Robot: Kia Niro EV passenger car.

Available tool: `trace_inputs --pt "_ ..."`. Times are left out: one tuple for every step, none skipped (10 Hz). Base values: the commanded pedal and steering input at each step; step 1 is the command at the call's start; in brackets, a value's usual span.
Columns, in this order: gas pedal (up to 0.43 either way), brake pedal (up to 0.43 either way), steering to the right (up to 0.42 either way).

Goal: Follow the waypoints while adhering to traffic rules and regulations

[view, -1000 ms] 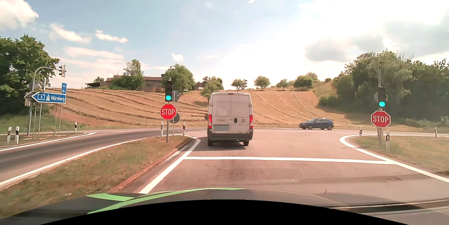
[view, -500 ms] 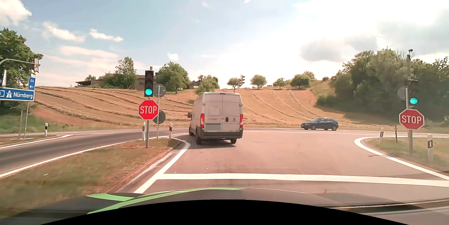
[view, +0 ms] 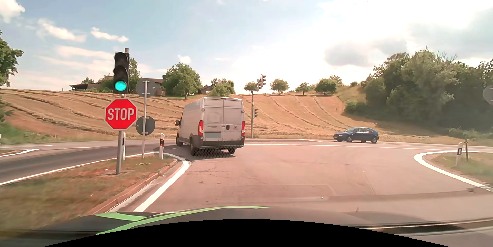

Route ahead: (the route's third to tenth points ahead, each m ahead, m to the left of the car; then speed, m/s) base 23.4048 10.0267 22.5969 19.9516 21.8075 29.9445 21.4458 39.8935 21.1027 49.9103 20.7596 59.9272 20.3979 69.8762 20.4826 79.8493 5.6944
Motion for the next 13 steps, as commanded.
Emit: trace_inputs --pt "0.067 0.000 0.037" --pt "0.067 0.000 0.029" --pt "0.067 0.000 0.015" --pt "0.067 0.000 -0.005" --pt "0.067 0.000 -0.033" --pt "0.067 0.000 -0.063" --pt "0.067 0.000 -0.097" --pt "0.079 0.000 -0.124" --pt "0.079 0.000 -0.154" --pt "0.079 0.000 -0.174" --pt "0.079 0.000 -0.197" --pt "0.079 0.000 -0.207" --pt "0.079 0.000 -0.216"
